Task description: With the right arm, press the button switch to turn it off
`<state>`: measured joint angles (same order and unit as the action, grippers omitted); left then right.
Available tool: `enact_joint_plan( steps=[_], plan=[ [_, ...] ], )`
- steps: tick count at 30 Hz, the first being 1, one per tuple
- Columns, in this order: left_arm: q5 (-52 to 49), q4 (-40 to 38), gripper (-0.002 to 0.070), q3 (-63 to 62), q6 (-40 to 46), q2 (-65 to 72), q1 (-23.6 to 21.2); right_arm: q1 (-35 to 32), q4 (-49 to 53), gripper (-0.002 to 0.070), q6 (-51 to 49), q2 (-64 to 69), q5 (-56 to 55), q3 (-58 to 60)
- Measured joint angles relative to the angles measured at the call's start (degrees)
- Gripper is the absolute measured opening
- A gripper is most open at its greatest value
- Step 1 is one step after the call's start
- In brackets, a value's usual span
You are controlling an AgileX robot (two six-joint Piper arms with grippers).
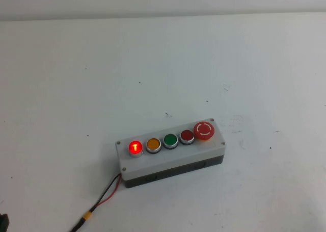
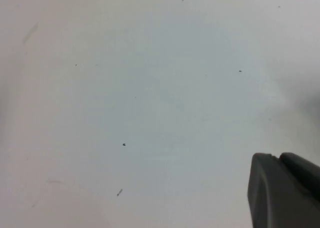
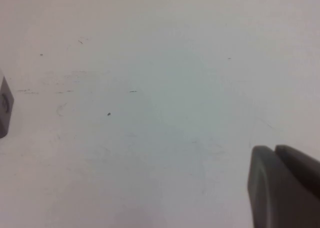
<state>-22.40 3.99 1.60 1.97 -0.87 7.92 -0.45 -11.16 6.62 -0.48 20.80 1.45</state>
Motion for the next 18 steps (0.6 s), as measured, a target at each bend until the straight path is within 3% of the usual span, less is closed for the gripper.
enact_joint_plan(
  steps=[18],
  plan=[
    [0.00, 0.00, -0.0002, 0.00, 0.00, 0.00, 0.00, 0.00, 0.00, -0.0016, 0.00, 0.00, -0.59, 0.00]
  ],
)
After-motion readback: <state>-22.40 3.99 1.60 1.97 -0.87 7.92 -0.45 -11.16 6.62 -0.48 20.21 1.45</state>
